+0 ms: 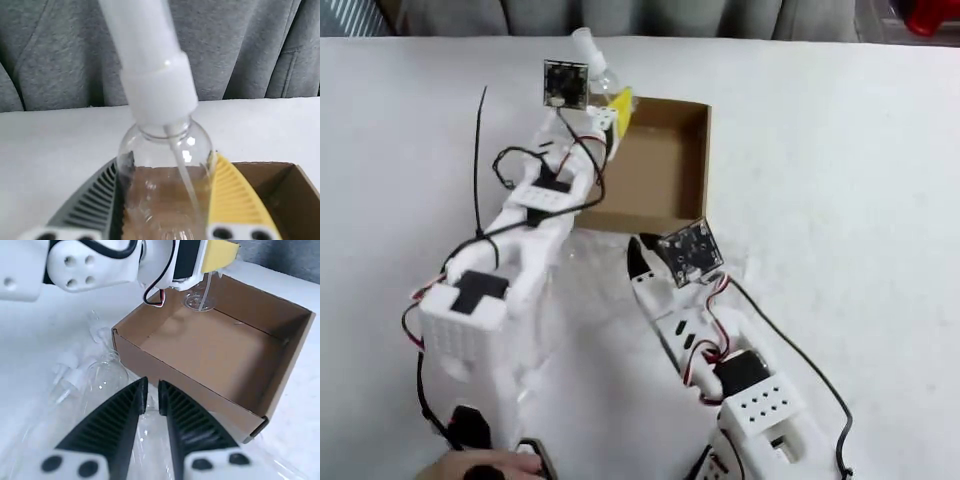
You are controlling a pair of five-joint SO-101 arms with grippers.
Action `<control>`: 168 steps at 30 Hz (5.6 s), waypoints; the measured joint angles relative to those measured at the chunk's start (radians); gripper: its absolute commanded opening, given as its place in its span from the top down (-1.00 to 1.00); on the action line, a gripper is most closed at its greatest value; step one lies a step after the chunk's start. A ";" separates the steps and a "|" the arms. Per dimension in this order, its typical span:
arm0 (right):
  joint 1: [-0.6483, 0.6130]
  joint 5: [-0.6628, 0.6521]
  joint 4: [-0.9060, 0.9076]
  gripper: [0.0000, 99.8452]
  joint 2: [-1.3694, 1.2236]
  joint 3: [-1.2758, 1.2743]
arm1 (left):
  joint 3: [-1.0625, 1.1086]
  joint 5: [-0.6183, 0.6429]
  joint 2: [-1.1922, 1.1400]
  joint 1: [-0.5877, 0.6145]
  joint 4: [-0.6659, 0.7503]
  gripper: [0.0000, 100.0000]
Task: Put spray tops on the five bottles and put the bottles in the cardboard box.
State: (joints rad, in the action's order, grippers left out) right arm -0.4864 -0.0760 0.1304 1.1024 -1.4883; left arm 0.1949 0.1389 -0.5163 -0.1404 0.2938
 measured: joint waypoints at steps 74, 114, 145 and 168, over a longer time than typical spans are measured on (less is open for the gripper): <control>0.000 0.000 0.000 0.96 0.000 0.000 | -0.362 -0.120 -0.384 0.041 0.002 0.37; 0.000 0.000 0.000 0.96 0.000 0.017 | -0.025 -0.074 0.239 0.087 -0.822 0.19; 0.000 0.000 0.009 0.97 0.000 0.017 | 0.626 0.615 0.930 -0.106 -1.255 0.19; 0.000 0.000 0.009 0.97 0.000 0.017 | 0.563 0.628 0.740 -0.041 -1.221 0.19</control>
State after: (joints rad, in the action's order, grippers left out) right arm -0.4864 -0.0760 0.1396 1.1024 -1.4714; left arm 0.7580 0.7664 0.2232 -0.1818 -0.9275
